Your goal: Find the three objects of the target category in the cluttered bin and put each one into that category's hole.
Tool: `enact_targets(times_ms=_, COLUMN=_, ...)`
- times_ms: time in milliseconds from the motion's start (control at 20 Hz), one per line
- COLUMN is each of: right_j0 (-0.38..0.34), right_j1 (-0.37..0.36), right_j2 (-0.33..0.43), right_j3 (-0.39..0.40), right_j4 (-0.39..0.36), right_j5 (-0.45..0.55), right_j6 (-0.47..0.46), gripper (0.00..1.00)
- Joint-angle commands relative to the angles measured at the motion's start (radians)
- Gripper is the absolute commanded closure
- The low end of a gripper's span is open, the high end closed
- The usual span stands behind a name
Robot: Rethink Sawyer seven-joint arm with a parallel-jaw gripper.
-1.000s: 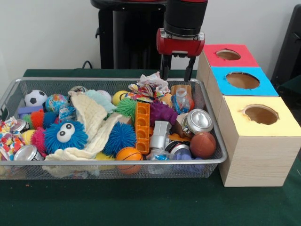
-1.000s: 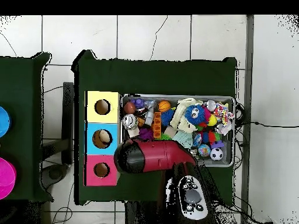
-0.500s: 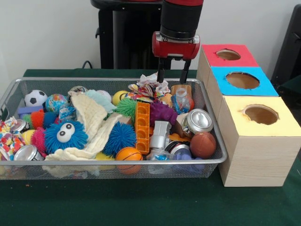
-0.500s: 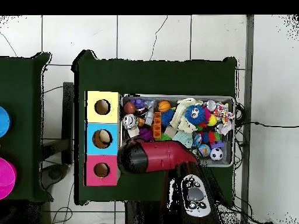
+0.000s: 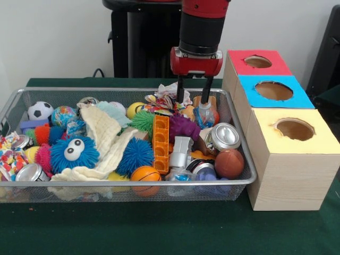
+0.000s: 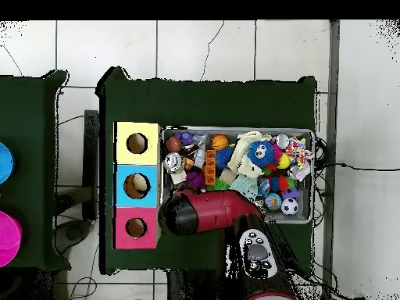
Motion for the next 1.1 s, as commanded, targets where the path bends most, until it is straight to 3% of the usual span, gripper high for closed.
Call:
enact_targets(times_ms=50, right_j0=-0.027, right_j1=0.059, right_j2=0.043, right_j3=-0.005, right_j4=-0.076, right_j5=-0.073, right_j6=0.032, gripper=0.00)
enact_targets(times_ms=550, right_j0=-0.037, right_j1=0.115, right_j2=0.026, right_j3=-0.019, right_j4=-0.120, right_j5=-0.117, right_j6=0.025, gripper=0.00)
enact_targets(times_ms=950, right_j0=-0.056, right_j1=0.093, right_j2=0.033, right_j3=0.032, right_j4=-0.127, right_j5=-0.134, right_j6=0.035, gripper=0.00)
enact_targets(times_ms=1100, right_j0=-0.067, right_j1=0.050, right_j2=0.058, right_j3=0.059, right_j4=-0.114, right_j5=-0.098, right_j6=0.027, gripper=0.00)
